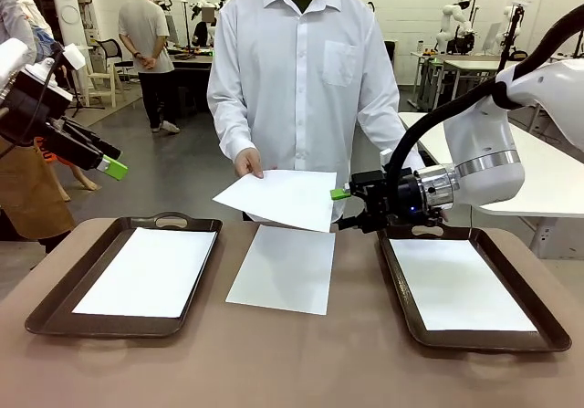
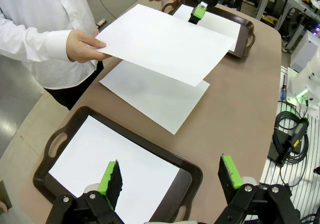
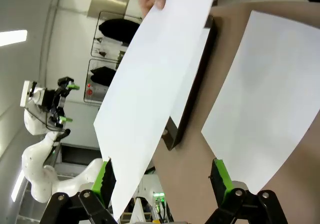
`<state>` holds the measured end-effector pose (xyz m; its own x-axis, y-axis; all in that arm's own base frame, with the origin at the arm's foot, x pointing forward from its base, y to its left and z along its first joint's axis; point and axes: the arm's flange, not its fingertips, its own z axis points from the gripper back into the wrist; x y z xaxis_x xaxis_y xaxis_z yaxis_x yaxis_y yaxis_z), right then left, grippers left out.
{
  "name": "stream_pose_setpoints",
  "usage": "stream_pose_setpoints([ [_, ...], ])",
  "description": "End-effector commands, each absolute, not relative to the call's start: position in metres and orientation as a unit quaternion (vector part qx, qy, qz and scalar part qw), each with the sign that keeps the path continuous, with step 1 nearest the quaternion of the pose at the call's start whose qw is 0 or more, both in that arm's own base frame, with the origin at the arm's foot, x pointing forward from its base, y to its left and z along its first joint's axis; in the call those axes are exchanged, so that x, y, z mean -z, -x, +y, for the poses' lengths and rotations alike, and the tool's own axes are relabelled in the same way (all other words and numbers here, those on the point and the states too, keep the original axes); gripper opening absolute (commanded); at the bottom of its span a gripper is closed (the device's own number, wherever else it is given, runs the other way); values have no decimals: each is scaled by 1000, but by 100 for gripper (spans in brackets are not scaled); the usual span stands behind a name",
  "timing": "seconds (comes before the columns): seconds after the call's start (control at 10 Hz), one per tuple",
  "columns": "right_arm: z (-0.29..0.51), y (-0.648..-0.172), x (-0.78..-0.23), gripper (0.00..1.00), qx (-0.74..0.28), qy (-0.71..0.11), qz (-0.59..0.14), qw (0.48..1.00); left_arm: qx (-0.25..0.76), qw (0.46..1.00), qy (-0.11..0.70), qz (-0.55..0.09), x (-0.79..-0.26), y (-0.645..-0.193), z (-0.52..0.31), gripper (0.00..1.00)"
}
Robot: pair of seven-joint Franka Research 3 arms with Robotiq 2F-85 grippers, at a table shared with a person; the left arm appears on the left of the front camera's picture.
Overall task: Sort the A4 documents.
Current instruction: Receive the A4 Paper.
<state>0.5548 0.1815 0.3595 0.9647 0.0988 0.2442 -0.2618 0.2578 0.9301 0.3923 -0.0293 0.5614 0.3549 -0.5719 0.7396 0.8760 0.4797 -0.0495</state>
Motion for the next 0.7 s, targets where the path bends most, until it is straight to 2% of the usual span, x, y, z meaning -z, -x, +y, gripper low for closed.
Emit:
stream_pose_setpoints([
  [0.0,194,-568,-358,100,-69,-617,-71,781,458,787,233,-340,-561,-393,-28,100],
  [0.6,222,-583,-355,100,-15,-653,-46,756,458,787,233,-340,-561,-393,-28,100],
])
